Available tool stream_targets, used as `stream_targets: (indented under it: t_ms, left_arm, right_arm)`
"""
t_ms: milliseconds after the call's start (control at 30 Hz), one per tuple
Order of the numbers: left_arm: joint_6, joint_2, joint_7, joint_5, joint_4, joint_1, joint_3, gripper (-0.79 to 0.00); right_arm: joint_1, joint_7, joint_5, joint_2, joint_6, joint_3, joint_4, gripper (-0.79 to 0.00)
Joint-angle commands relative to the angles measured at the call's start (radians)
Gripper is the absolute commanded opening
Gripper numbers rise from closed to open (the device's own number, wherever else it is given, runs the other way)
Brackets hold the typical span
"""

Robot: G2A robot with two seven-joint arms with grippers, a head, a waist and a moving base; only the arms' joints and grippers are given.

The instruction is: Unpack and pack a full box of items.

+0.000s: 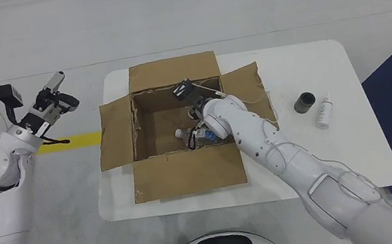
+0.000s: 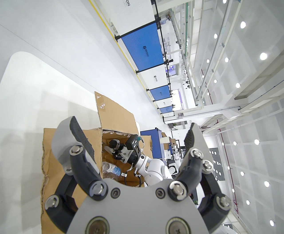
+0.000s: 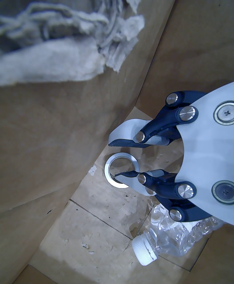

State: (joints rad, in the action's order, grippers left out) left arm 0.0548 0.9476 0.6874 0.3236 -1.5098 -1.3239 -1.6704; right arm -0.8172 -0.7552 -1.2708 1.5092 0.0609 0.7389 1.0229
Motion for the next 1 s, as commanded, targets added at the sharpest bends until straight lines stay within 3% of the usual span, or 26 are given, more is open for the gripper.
stream_targets:
  t_ms: [0, 667, 700, 967]
  left_arm:
    - [0.000, 0.000, 0.000, 0.000, 0.000, 0.000, 0.000, 0.000]
    - [0.000, 0.000, 0.000, 0.000, 0.000, 0.000, 0.000, 0.000]
    - [0.000, 0.000, 0.000, 0.000, 0.000, 0.000, 0.000, 0.000]
    - [0.000, 0.000, 0.000, 0.000, 0.000, 0.000, 0.000, 0.000]
  right_arm:
    - [0.000, 0.000, 0.000, 0.000, 0.000, 0.000, 0.000, -0.526]
    - [0.000, 0.000, 0.000, 0.000, 0.000, 0.000, 0.000, -0.526]
    - [-0.002, 0.005, 0.000, 0.000, -0.001, 0.000, 0.000, 0.000]
    - [-0.050, 0.009, -0.044, -0.010, -0.010, 0.023, 0.065, 0.000]
